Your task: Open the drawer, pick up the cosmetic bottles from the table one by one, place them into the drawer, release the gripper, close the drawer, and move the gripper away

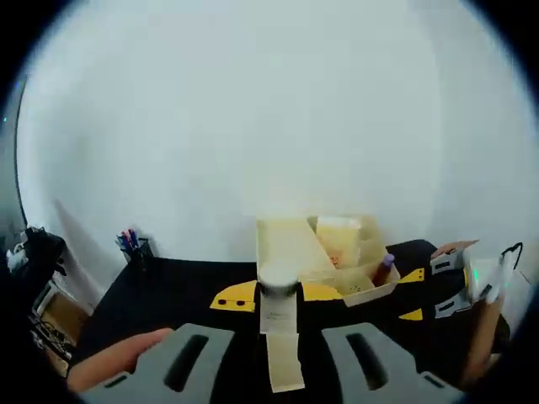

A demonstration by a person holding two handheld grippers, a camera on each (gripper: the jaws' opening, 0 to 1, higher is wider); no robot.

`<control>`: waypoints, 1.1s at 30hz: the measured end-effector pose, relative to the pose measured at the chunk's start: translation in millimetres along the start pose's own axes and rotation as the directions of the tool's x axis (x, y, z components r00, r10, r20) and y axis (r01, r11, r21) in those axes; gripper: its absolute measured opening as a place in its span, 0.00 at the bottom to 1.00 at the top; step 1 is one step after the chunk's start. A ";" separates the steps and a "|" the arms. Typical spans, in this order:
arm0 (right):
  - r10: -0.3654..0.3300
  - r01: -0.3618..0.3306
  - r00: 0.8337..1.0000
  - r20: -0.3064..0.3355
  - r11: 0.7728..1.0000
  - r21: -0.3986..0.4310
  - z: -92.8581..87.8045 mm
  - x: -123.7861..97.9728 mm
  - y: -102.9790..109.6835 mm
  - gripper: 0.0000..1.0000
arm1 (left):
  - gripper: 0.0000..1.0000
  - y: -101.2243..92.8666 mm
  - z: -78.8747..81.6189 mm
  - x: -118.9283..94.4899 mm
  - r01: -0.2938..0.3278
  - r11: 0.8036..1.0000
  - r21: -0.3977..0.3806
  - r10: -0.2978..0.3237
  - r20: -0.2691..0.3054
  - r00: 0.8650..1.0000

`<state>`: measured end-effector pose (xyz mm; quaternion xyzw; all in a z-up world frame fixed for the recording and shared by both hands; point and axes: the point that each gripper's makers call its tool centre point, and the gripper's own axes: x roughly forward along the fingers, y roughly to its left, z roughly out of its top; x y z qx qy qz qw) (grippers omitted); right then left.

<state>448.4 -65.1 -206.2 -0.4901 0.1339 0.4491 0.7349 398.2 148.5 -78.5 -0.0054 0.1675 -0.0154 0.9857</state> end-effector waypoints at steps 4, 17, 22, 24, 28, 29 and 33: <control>-0.001 0.001 1.000 0.000 1.000 -0.001 3.2 1.5 -3.6 0.31 | 0.12 24.5 -17.0 -30.4 -0.050 0.999 -0.006 0.050 -0.011 0.999; -0.016 0.016 1.000 -0.005 1.000 -0.019 7.3 -3.3 -3.1 0.31 | 0.12 85.1 -75.7 -100.5 -0.165 0.985 -0.057 0.162 -0.048 0.986; -0.026 0.026 1.000 -0.004 0.999 -0.026 7.8 -10.9 -2.6 0.31 | 0.12 99.0 -102.0 -115.8 -0.193 0.979 -0.063 0.187 -0.093 0.978; -0.031 0.031 1.000 -0.001 0.999 -0.027 8.7 -13.3 -6.2 0.31 | 0.12 97.6 -116.3 -122.0 -0.200 0.977 -0.067 0.192 -0.114 0.975; -0.043 0.042 0.999 -0.005 0.999 -0.025 5.5 -16.7 -8.6 0.31 | 0.12 102.7 -135.6 -135.7 -0.207 0.976 -0.071 0.196 -0.141 0.970; -0.044 0.044 0.999 -0.005 0.999 -0.025 4.8 -17.4 -9.1 0.31 | 0.12 102.5 -140.7 -139.9 -0.210 0.975 -0.066 0.199 -0.145 0.969; -0.048 0.048 0.999 -0.006 0.999 -0.020 2.4 -19.0 -11.3 0.31 | 0.12 100.5 -163.5 -157.0 -0.207 0.977 -0.043 0.196 -0.180 0.964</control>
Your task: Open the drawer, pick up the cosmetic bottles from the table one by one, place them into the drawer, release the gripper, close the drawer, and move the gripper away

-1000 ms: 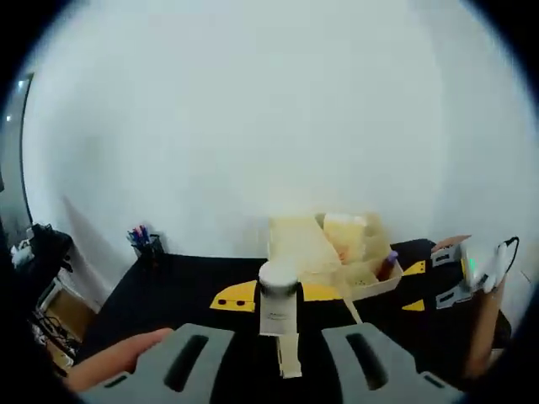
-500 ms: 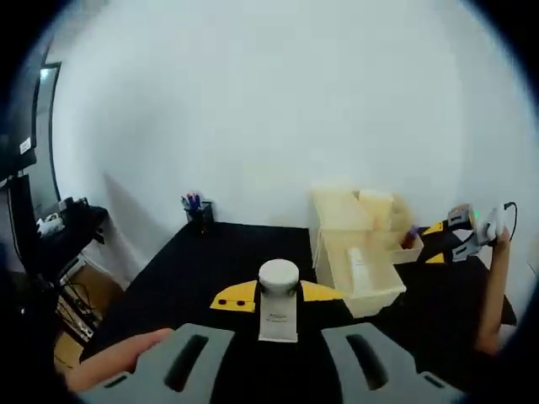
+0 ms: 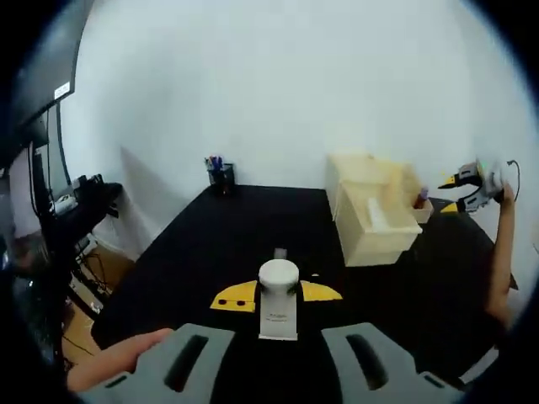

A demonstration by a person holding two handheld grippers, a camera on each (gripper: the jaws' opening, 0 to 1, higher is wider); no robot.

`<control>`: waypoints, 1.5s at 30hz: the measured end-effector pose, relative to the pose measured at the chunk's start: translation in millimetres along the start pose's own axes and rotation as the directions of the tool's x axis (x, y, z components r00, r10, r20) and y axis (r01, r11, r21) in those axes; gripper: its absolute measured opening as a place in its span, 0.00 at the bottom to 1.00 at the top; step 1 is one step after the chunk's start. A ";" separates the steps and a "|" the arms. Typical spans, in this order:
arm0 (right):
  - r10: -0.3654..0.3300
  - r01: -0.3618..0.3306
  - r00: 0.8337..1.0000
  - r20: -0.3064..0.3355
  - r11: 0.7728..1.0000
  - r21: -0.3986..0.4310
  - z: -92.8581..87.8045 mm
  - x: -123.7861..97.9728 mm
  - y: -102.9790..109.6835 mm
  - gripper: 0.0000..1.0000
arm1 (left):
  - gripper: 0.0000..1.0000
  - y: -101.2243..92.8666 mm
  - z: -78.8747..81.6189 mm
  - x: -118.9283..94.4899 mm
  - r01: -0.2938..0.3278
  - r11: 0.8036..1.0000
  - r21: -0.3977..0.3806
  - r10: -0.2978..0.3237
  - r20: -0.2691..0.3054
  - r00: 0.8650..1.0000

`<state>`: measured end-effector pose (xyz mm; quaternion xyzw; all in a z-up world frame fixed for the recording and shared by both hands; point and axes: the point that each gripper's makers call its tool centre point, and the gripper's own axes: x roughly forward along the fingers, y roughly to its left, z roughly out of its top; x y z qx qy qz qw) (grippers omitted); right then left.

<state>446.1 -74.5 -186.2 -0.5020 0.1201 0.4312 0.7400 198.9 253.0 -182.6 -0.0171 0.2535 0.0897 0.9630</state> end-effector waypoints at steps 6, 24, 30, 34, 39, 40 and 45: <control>0.001 -0.001 1.000 -0.003 1.000 -0.003 -1.6 -0.5 -1.3 0.31 | 0.12 4.8 -40.9 -10.9 0.020 1.000 0.023 -0.018 -0.081 0.997; -0.003 0.003 1.000 -0.014 1.000 0.003 -3.0 -7.9 -0.9 0.31 | 0.12 14.0 -64.3 55.7 0.012 0.995 0.100 0.021 -0.315 0.949; -0.005 0.006 1.000 -0.016 1.000 0.014 -4.7 -9.5 -7.8 0.31 | 0.12 16.5 -75.7 82.0 0.022 0.992 0.124 0.029 -0.394 0.919; -0.004 0.004 1.000 -0.012 1.000 0.017 -5.0 -10.3 -7.1 0.31 | 0.12 16.0 -86.3 91.7 0.027 0.992 0.125 0.031 -0.432 0.901; -0.004 0.005 1.000 -0.009 1.000 0.021 -5.0 -11.4 -7.5 0.31 | 0.13 13.9 -90.2 92.9 0.033 0.993 0.110 0.019 -0.439 0.898; -0.005 0.005 1.000 -0.010 1.000 0.022 -5.2 -11.5 -8.1 0.31 | 0.13 13.1 -90.8 91.9 0.032 0.994 0.105 0.018 -0.441 0.897; -0.003 0.004 1.000 -0.007 1.000 0.023 -4.5 -12.5 -7.1 0.31 | 0.16 5.4 -78.4 80.8 0.039 0.993 0.114 0.010 -0.401 0.916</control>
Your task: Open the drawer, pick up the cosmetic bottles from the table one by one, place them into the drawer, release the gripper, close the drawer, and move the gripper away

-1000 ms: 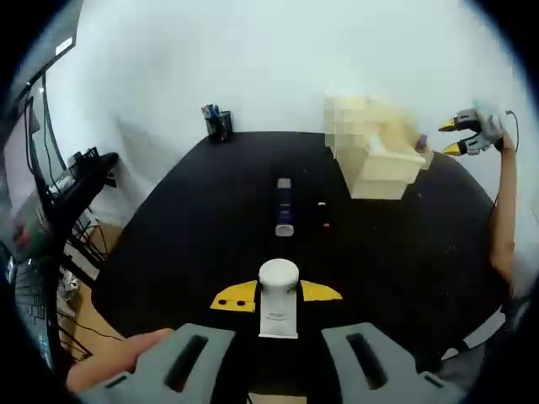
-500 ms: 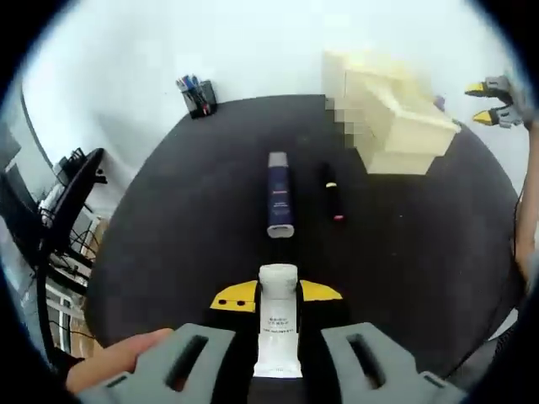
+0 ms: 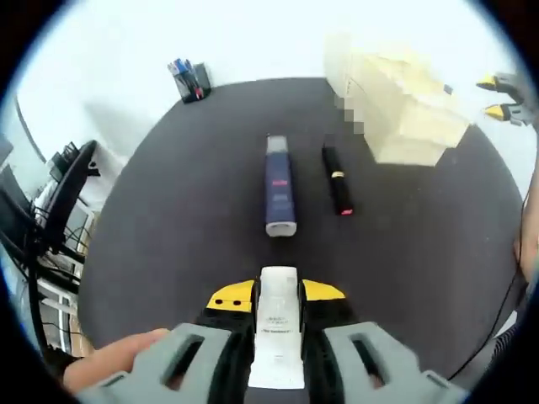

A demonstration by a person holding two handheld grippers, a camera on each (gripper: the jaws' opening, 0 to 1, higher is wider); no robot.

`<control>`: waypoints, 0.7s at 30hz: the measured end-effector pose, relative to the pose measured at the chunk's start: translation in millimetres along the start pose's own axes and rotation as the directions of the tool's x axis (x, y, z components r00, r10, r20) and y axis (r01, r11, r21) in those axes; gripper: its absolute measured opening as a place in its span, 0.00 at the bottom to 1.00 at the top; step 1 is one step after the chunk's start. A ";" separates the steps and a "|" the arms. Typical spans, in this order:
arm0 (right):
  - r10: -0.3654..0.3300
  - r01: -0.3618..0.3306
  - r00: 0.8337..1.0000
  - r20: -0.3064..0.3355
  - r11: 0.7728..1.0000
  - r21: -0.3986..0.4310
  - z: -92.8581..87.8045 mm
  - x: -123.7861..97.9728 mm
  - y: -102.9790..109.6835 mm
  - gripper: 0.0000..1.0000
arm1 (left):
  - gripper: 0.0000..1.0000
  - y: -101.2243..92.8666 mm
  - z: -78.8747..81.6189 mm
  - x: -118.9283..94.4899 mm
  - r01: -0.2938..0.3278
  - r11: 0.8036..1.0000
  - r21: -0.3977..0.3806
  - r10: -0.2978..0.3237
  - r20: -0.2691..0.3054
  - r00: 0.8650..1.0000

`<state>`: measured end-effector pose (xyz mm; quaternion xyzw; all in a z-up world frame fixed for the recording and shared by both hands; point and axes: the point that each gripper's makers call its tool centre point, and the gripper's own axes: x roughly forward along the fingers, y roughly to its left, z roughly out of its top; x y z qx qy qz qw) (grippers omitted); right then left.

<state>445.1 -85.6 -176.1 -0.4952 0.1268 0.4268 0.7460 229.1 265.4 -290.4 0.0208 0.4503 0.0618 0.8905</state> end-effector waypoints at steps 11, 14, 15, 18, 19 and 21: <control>0.004 -0.004 1.000 0.001 1.000 -0.002 -1.5 -1.7 3.1 0.31 | 0.20 -52.8 89.9 -66.3 0.065 0.996 0.068 -0.080 0.240 0.967; 0.003 -0.003 1.000 -0.003 1.000 0.000 -2.8 -1.8 3.3 0.31 | 0.20 -69.7 111.6 -76.4 0.073 0.993 0.093 -0.096 0.274 0.957; 0.003 -0.003 1.000 -0.004 1.000 0.000 -3.1 -1.8 3.3 0.31 | 0.20 -74.1 119.7 -77.9 0.076 0.992 0.098 -0.101 0.281 0.954; 0.005 -0.005 1.000 -0.001 1.000 0.002 -3.3 -2.2 3.6 0.31 | 0.20 -87.6 142.2 -77.2 0.084 0.990 0.110 -0.113 0.298 0.948; 0.005 -0.005 1.000 0.001 1.000 0.003 -3.4 -2.2 3.4 0.31 | 0.20 -92.9 148.7 -76.1 0.092 0.989 0.113 -0.122 0.298 0.947; 0.007 -0.007 1.000 0.004 1.000 0.004 -3.5 -2.9 3.6 0.31 | 0.21 -104.4 160.4 -72.8 0.102 0.987 0.125 -0.136 0.297 0.945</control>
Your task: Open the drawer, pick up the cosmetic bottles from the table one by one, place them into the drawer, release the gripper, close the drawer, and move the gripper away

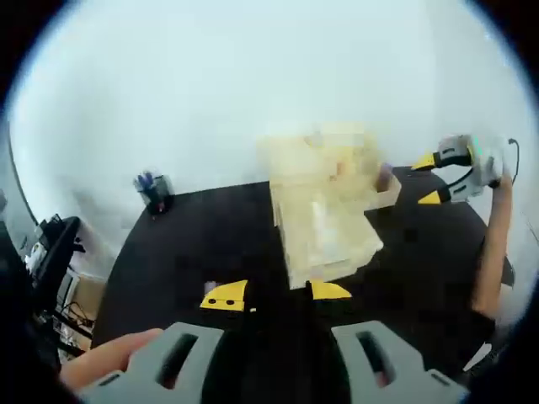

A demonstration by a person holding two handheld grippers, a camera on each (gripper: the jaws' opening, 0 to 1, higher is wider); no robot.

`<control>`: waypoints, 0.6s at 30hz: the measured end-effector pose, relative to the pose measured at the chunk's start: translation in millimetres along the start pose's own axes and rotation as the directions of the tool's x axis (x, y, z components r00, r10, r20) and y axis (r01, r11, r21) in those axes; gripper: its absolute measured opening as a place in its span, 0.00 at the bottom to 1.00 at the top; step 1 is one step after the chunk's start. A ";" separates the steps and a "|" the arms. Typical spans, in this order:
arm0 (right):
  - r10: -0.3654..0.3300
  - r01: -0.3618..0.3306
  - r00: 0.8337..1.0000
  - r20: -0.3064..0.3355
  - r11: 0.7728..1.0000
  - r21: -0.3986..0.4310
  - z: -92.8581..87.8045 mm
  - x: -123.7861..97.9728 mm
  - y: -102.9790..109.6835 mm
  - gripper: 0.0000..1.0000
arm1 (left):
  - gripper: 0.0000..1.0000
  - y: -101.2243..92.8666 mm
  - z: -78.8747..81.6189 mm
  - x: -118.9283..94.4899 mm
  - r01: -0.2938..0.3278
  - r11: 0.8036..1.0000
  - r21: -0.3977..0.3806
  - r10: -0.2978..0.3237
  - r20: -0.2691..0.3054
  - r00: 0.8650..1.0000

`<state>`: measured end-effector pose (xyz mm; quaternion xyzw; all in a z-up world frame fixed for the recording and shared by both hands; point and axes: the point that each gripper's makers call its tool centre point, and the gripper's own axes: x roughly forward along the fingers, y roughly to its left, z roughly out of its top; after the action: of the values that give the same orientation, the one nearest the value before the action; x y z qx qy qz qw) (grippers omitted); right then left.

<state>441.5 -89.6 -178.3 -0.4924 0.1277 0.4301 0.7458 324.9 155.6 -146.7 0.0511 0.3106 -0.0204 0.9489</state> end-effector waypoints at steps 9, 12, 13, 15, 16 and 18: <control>0.011 -0.011 1.000 -0.001 1.000 0.006 -5.3 -1.0 0.2 0.31 | 0.22 -37.4 39.4 45.3 0.025 0.998 0.054 -0.023 -0.030 0.999; 0.017 -0.017 1.000 0.002 1.000 0.009 -6.5 -0.6 0.8 0.31 | 0.23 -48.2 49.3 60.3 0.026 0.998 0.058 -0.024 -0.041 0.999; 0.018 -0.018 1.000 0.003 1.000 0.009 -6.9 -0.3 0.7 0.31 | 0.23 -51.1 52.7 66.9 0.024 0.998 0.062 -0.021 -0.050 0.999; 0.019 -0.019 1.000 0.002 1.000 0.017 -8.9 0.7 -0.4 0.31 | 0.24 -56.1 59.1 83.6 0.019 0.997 0.071 -0.014 -0.077 0.997; 0.017 -0.017 1.000 -0.002 1.000 0.019 -10.3 1.0 -1.2 0.31 | 0.24 -60.6 58.5 89.9 0.023 0.997 0.077 -0.015 -0.093 0.996; 0.014 -0.014 1.000 -0.008 1.000 0.025 -13.7 1.3 -4.0 0.31 | 0.24 -67.9 59.5 101.5 0.042 0.997 0.058 -0.035 -0.110 0.993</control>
<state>448.5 -101.0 -183.2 -0.4839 0.1394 0.4316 0.7484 436.9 80.8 -164.7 0.0747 0.3622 -0.0452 0.9280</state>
